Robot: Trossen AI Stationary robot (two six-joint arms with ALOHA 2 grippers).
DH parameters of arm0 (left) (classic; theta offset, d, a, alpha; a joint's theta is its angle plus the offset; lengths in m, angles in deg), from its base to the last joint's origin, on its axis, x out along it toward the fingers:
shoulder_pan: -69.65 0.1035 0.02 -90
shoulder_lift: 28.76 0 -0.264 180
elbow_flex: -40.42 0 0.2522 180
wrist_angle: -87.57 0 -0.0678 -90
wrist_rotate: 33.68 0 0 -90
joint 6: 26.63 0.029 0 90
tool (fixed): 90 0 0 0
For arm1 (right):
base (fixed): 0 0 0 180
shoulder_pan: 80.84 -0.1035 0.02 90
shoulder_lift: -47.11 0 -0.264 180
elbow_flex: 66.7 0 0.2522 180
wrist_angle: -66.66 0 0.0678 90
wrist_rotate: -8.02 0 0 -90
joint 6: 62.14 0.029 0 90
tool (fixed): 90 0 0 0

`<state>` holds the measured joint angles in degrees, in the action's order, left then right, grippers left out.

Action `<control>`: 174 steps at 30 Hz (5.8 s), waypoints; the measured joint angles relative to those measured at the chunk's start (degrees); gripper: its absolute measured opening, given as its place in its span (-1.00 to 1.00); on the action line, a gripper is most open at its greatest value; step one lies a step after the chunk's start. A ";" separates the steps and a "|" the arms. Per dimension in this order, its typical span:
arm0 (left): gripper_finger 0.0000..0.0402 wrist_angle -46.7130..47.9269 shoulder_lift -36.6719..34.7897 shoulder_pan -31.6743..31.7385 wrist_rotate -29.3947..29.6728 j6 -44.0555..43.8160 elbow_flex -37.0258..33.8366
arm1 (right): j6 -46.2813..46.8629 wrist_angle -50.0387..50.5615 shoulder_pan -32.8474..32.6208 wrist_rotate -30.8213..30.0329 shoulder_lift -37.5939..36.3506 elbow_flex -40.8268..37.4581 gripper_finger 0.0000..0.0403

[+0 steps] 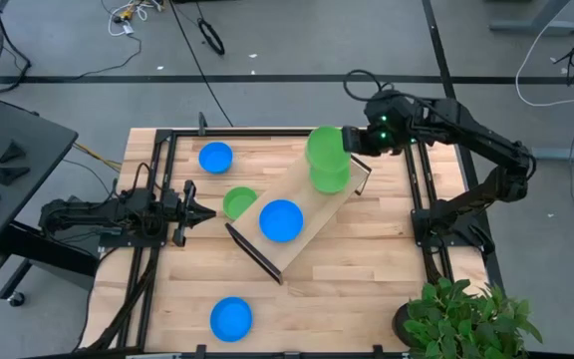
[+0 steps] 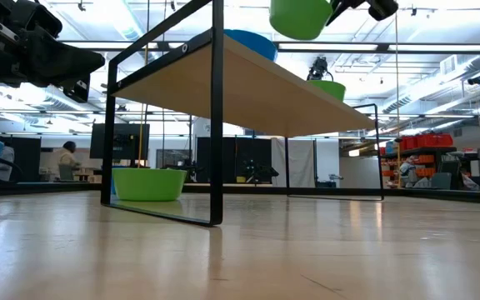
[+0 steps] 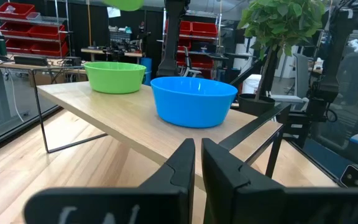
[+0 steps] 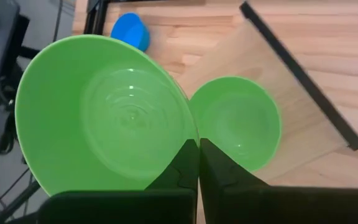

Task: Pick & Place Mini bowls
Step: Stack the bottom green bowl on top of the green bowl on the shelf

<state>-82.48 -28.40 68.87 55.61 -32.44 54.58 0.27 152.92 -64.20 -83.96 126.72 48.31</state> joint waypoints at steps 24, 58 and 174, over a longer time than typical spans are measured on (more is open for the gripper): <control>-0.84 0.00 0.00 0.00 -0.01 -0.01 0.00 | -1.83 -0.04 6.38 5.32 -0.11 -11.82 -1.00; -0.84 0.00 -0.02 0.02 0.00 -0.01 0.00 | -3.99 -4.58 6.96 7.41 1.54 -19.32 -1.00; -0.84 0.00 0.00 0.01 0.00 -0.01 0.01 | -39.59 -41.03 -9.63 -14.98 -19.58 -46.38 -1.00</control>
<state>-82.48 -28.40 68.88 55.61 -32.45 54.60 -39.33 111.89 -73.84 -98.93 107.14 1.94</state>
